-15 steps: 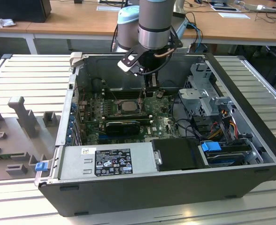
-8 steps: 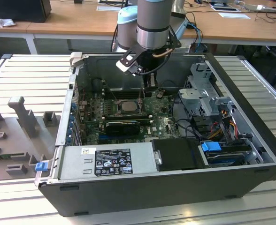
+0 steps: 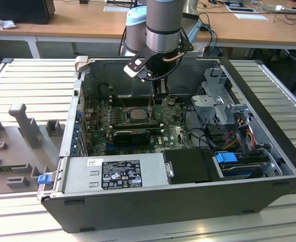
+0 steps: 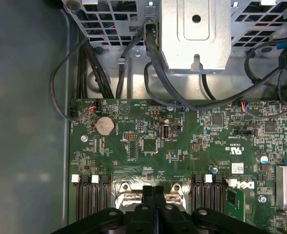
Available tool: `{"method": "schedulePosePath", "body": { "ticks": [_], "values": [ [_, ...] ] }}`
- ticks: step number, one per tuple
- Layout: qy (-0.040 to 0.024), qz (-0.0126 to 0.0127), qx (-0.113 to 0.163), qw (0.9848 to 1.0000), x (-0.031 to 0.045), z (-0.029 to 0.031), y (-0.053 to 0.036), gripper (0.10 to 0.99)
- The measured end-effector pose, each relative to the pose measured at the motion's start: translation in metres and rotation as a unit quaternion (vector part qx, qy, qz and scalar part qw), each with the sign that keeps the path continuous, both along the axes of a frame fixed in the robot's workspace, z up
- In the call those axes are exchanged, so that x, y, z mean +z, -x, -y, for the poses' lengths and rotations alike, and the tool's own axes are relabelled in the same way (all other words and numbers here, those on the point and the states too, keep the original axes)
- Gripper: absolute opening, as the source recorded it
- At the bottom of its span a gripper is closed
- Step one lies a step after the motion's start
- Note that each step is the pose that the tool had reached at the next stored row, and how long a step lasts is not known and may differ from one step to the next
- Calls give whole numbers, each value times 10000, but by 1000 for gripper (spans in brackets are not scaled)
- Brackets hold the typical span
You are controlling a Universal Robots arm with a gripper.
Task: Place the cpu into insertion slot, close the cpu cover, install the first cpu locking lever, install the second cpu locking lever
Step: 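Close the cpu cover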
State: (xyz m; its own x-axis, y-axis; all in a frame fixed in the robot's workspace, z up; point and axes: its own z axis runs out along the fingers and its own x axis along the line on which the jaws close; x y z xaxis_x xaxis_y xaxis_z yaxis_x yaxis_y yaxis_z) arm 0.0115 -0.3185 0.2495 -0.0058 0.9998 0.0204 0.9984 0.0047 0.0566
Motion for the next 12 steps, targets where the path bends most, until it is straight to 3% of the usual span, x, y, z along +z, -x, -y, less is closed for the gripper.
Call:
{"method": "schedulePosePath", "body": {
  "ticks": [12],
  "values": [
    [-2, 0, 0, 10000, 0, 0, 20, 106]
  ]
}}
